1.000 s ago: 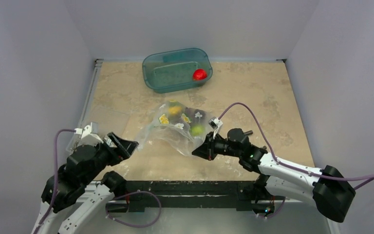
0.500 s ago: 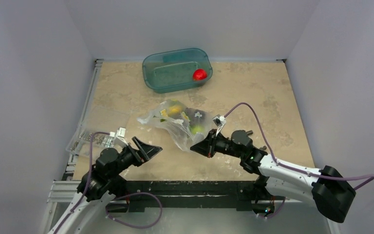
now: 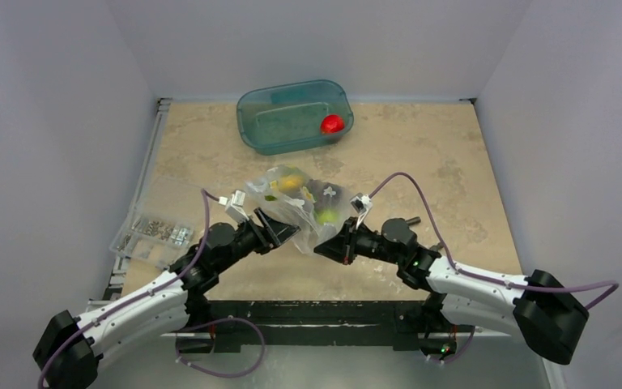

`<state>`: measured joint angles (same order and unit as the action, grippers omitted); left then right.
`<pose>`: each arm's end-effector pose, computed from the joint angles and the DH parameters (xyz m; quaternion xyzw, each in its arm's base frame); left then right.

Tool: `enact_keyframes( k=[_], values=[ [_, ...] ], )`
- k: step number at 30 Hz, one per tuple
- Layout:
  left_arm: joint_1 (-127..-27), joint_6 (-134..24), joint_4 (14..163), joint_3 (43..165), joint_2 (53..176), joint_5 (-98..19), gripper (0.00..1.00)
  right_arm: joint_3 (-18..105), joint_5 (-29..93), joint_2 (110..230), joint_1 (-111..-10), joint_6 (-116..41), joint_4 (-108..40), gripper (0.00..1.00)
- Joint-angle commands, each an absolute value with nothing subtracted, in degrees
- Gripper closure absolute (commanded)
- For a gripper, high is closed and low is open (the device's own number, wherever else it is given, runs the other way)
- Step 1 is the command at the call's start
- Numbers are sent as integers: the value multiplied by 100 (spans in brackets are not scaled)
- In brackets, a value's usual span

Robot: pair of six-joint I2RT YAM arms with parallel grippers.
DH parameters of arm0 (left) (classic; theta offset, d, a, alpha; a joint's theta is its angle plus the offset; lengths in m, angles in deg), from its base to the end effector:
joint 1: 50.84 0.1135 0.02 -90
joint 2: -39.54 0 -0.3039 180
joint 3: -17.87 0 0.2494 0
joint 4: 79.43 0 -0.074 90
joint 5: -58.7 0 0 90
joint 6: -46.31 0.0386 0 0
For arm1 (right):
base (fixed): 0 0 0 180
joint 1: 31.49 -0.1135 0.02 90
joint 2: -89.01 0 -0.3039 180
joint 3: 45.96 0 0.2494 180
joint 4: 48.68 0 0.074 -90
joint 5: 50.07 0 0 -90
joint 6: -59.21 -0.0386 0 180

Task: Take the fake fruits out of the plastic bag
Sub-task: Adjust the plastic bag at the center of the board.

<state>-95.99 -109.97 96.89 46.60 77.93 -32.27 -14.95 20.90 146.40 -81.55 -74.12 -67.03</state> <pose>0.0963 -0.0977 0.2344 -0.1387 0.7721 -0.5162 0.3439 0.1117 0.1530 0.2432 -0.1519 0.7368 0.5563 0.3528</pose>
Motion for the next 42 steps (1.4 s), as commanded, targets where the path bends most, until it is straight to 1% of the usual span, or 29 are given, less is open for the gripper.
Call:
enact_keyframes(
  k=[1, 2, 3, 4, 5, 6, 8, 10, 12, 13, 14, 15, 17, 18, 20, 21, 24, 27, 29, 30, 31, 32, 33, 34, 35, 37, 39, 40, 42],
  values=[
    [-9647, -10762, 10577, 4852, 8252, -2507, 37, -1610, 1999, 14600, -8237, -7359, -7123, 95],
    [-9652, -10726, 10631, 4859, 8376, -2491, 41, -1625, 1998, 14593, -8249, -7327, -7125, 94],
    [-9651, -10696, 10602, 4862, 8464, -2446, 50, -1644, 2004, 14569, -8248, -7298, -7118, 93],
    [-9647, -10685, 10515, 4853, 8510, -2382, 63, -1647, 2008, 14551, -8243, -7255, -7084, 91],
    [-9646, -10680, 10412, 4812, 8487, -2285, 79, -1629, 2019, 14502, -8251, -7185, -6985, 88],
    [-9651, -10706, 10377, 4691, 8442, -2196, 85, -1604, 2059, 14432, -8255, -7110, -6829, 85],
    [-9648, -10793, 10563, 4340, 8172, -2061, 94, -1579, 2249, 14184, -8251, -6912, -6432, 76],
    [-9651, -10867, 10708, 4024, 7887, -1957, 98, -1620, 2619, 13786, -8283, -6727, -5991, 70],
    [-9648, -10925, 10636, 3858, 7650, -1903, 100, -1731, 2810, 13322, -8299, -6499, -5765, 68],
    [-9646, -10949, 10612, 3796, 7559, -1904, 100, -1765, 2895, 13121, -8299, -6474, -5625, 73],
    [-9646, -10971, 10592, 3745, 7463, -1907, 100, -1774, 2947, 12972, -8299, -6517, -5482, 83],
    [-9646, -10985, 10590, 3689, 7376, -1908, 100, -1771, 2899, 12866, -8299, -6579, -5405, 91],
    [-9654, -11004, 10598, 3581, 7235, -1908, 100, -1662, 2576, 12766, -8299, -6491, -5302, 93],
    [-9652, -11009, 10594, 3557, 7180, -1908, 100, -1494, 2546, 12719, -8299, -6341, -5056, 90],
    [-9646, -10993, 10597, 3529, 7133, -1928, 100, -925, 3004, 12623, -8299, -6043, -4193, 78],
    [-9646, -10974, 10607, 3530, 7135, -1952, 100, -617, 3319, 12668, -8299, -5932, -3853, 72],
    [-9646, -10944, 10676, 3566, 7209, -2040, 100, 363, 3747, 13016, -8299, -5639, -3076, 57],
    [-9651, -10886, 10675, 3657, 7303, -2120, 100, 1090, 3800, 13531, -8299, -5306, -2979, 44],
    [-9647, -10848, 10662, 3707, 7394, -2160, 100, 1500, 3546, 13965, -8299, -5014, -3057, 39],
    [-9647, -10847, 10646, 3724, 7425, -2163, 100, 1695, 3488, 14193, -8298, -4874, -3050, 30],
    [-9648, -10860, 10638, 3746, 7452, -2167, 100, 1827, 3453, 14394, -8299, -4790, -3054, 18],
    [-9646, -10859, 10658, 3756, 7464, -2178, 100, 1908, 3366, 14583, -8299, -4760, -3112, 11],
    [-9648, -10854, 10665, 3763, 7476, -2180, 100, 2002, 3171, 14809, -8297, -4693, -3106, 10],
    [-9647, -10863, 10668, 3767, 7478, -2176, 100, 2082, 2996, 15033, -8299, -4573, -3047, 14],
    [-9648, -10862, 10664, 3780, 7478, -2168, 100, 2102, 2673, 15231, -8304, -4558, -3044, 22],
    [-9646, -10872, 10613, 3805, 7450, -2143, 100, 1724, 1778, 15528, -8308, -4958, -3528, 44],
    [-9646, -10860, 10524, 3827, 7384, -2077, 100, 927, 1442, 15703, -8323, -5568, -4395, 67],
    [-9648, -10858, 10476, 3836, 7347, -2049, 100, 485, 1359, 15775, -8340, -5816, -4794, 74],
    [-9647, -10847, 10357, 3846, 7257, -1996, 100, -284, 1359, 15978, -8399, -6042, -5558, 76]
  ],
)
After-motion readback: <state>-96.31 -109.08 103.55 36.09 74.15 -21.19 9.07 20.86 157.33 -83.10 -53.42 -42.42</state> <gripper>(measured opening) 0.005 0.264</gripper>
